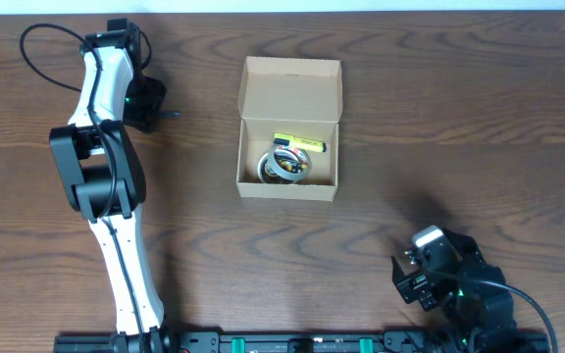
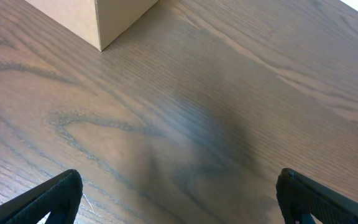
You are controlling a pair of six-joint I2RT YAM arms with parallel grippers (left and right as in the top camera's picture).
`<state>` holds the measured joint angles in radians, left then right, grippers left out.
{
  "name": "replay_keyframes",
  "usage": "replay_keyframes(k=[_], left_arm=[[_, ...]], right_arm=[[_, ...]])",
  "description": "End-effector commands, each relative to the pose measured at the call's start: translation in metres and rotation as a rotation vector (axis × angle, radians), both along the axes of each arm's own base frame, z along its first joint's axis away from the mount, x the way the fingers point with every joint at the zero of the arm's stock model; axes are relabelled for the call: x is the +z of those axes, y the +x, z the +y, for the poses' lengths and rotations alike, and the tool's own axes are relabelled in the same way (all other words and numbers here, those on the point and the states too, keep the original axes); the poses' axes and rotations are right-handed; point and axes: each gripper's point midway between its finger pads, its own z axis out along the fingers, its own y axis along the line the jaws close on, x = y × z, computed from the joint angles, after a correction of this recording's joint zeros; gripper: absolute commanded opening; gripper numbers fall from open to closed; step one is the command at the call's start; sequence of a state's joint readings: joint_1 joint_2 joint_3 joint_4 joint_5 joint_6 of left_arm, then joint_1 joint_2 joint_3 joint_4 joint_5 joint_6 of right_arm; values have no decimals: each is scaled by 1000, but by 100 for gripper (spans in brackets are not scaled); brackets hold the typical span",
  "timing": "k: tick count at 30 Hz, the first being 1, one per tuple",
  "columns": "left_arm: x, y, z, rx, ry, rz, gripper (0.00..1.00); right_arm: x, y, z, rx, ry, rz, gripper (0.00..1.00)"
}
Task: Pack container
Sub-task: 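Carry the clear pen with the left gripper into the box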
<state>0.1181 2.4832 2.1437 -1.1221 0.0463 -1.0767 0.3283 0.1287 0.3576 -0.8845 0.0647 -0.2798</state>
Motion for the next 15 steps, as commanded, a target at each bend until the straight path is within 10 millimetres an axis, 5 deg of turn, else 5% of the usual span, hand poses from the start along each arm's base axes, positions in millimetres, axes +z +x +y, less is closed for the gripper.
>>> replay_keyframes(k=[1,15], left_arm=[[-9,1,1,10,-20,11,54],[-14,2,-1,8,-31,13,13]], right_arm=[[0,1,-3,-15,-1,-4,99],[0,1,-3,-15,-1,-5,99]])
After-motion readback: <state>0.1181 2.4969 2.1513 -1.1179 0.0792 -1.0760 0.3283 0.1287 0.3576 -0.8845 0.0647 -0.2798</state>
